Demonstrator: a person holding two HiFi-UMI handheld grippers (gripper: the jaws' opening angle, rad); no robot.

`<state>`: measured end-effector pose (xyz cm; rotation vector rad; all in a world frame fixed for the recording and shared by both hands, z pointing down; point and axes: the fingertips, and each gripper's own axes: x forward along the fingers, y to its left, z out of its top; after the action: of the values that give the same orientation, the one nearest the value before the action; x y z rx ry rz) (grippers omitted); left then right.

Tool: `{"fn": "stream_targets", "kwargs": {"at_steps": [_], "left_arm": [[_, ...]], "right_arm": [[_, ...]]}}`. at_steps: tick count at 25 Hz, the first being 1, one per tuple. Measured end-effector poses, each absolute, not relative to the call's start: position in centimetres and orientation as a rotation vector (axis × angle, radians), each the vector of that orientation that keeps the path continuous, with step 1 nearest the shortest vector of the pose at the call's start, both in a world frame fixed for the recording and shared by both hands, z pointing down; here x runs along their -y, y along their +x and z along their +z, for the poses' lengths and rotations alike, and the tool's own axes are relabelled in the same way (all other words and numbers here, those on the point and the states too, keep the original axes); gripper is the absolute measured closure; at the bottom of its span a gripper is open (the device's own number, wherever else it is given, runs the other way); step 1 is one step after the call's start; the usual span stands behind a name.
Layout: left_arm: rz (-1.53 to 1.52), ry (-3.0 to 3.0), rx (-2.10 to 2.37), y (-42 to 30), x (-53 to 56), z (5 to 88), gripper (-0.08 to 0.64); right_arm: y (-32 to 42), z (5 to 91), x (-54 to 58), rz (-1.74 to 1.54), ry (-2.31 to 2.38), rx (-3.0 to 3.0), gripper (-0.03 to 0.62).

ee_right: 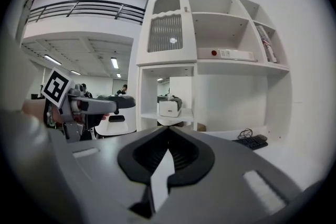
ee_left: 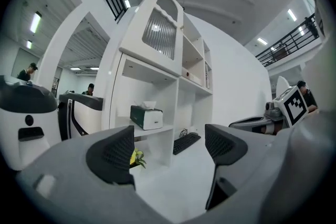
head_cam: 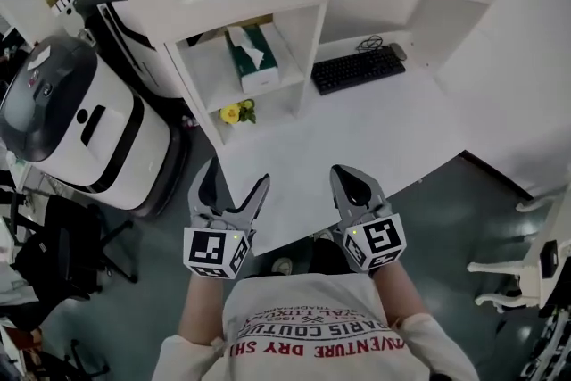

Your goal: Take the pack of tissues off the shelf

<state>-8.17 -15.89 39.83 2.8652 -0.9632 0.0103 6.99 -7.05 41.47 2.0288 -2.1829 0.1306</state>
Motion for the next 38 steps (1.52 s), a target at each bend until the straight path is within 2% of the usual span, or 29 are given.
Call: {"fn": "stream_targets", "kwargs": {"at_steps": [14,27,30,38], "left_arm": [[0.051,2.679,1.433,-2.7,21.2,40.6,0.133],[0.101,2.566,1.697,2.1,28.9,40.4,0.132],[0.119,2.544,1.726,3.0,31.1,40.7,0.089],[0.152,2.470,1.780,4.6,35.1,41.8,0.071]], "right_arm": [[11.6,40.2,17.1,-0.054,1.558,2.490,0.592],[15.4,42.4,22.4,-0.019,1.350,2.612,0.592],[15.9,43.0,23.5,0.000,1.338,2.616,0.592],[17.1,43.7,26.8,0.040,1.357,2.624,0.592]]}}
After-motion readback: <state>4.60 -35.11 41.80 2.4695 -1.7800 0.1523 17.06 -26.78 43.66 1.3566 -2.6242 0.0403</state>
